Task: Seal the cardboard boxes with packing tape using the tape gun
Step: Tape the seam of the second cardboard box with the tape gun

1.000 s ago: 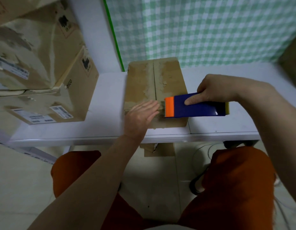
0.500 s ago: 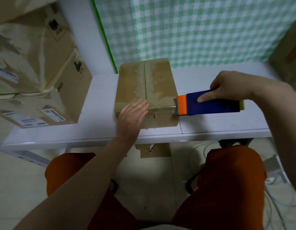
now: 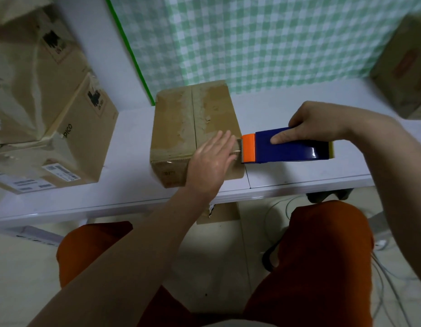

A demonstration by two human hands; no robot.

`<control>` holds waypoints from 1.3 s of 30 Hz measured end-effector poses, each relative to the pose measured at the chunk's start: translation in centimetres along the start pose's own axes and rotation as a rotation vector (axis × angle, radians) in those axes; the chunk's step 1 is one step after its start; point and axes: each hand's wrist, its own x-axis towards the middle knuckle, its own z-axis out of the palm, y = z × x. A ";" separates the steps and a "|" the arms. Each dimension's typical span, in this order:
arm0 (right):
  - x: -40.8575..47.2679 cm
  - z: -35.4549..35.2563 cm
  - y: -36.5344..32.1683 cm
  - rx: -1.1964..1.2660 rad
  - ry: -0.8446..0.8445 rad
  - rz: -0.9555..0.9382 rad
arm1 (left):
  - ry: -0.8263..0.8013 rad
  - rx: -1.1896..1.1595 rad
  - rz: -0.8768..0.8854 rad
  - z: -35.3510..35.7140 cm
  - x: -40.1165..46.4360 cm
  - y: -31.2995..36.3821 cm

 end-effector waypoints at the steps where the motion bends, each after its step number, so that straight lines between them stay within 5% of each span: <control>1: -0.1 -0.1 0.2 0.018 -0.021 -0.001 | 0.006 -0.001 0.002 0.0 0.0 -0.1; 19: -1.7 -1.0 2.3 -0.091 -0.098 0.115 | -0.089 0.033 -0.128 0.2 0.2 1.1; 33: 0.4 4.0 -2.6 -0.787 0.273 0.078 | -0.030 0.051 -0.088 0.7 0.4 0.3; 39: 2.2 7.1 1.1 -0.590 0.426 0.134 | -0.011 0.062 -0.120 0.8 0.5 0.5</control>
